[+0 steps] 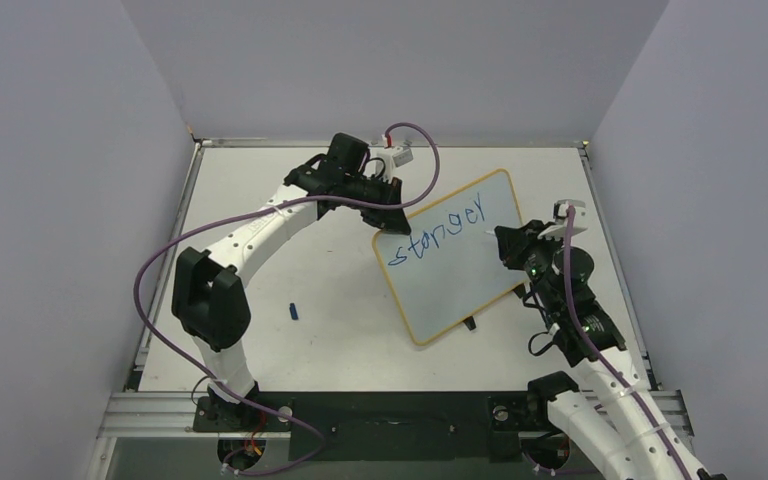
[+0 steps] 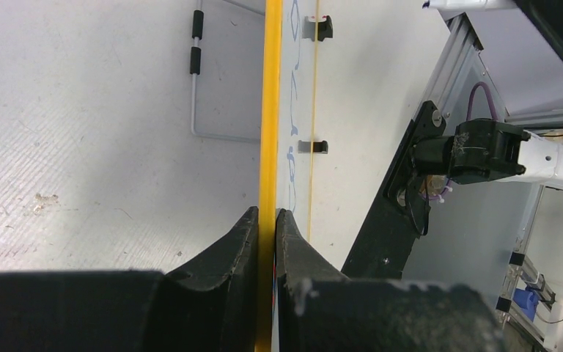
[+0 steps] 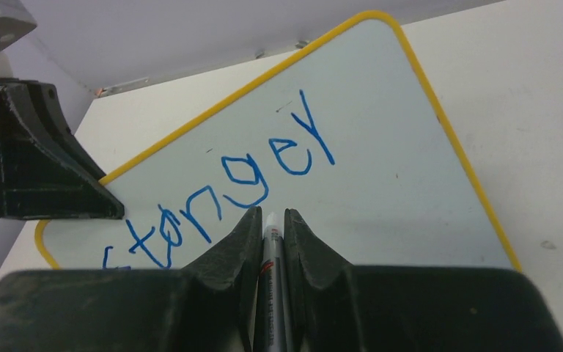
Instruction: Write a sentence on the whiteboard
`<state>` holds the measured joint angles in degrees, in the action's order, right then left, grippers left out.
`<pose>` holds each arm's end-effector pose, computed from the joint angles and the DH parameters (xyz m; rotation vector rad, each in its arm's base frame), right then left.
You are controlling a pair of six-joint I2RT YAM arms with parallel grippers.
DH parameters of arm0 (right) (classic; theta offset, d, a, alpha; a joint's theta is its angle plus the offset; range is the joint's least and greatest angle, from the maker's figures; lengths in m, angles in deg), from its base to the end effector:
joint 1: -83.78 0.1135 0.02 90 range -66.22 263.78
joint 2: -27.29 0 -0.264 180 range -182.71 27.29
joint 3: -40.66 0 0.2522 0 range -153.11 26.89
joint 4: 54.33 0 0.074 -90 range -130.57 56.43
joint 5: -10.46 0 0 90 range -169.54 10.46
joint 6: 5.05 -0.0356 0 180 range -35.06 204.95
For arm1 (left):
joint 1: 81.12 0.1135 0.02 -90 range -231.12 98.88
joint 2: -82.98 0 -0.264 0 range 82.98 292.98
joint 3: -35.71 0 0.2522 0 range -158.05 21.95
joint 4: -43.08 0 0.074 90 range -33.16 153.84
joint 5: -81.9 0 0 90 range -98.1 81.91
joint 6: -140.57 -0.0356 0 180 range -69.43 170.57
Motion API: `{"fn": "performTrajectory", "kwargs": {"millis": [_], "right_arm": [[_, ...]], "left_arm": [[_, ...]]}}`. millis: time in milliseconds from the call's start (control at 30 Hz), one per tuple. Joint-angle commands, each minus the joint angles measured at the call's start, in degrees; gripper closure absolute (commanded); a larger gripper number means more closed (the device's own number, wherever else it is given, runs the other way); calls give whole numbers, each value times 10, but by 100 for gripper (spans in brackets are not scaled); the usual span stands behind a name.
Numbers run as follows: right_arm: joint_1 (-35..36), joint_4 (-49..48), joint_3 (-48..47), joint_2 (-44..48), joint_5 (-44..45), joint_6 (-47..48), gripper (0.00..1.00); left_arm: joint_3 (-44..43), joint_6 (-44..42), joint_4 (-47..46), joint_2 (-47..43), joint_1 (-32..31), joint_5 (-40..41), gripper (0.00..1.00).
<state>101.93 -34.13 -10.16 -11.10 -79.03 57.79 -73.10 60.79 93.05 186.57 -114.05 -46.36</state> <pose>0.1597 0.0520 0.3169 0.1435 1.7348 0.5781 0.3284 -0.2390 0.3213 0.8138 2.2879 -1.1435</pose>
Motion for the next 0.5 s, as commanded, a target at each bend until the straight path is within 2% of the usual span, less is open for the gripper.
{"fn": "performTrajectory", "kwargs": {"millis": [0,267,467], "right_arm": [[10,-56,34,43,-76,-13,100],[48,-95,91,86,-97,-23,100],[120,-94,104,108,-45,-7,100]], "left_arm": [[11,-25,-27,-40,6,59,100],[22,-26,-38,-45,6,62,100],[30,-23,-43,-47,6,64,100]]}}
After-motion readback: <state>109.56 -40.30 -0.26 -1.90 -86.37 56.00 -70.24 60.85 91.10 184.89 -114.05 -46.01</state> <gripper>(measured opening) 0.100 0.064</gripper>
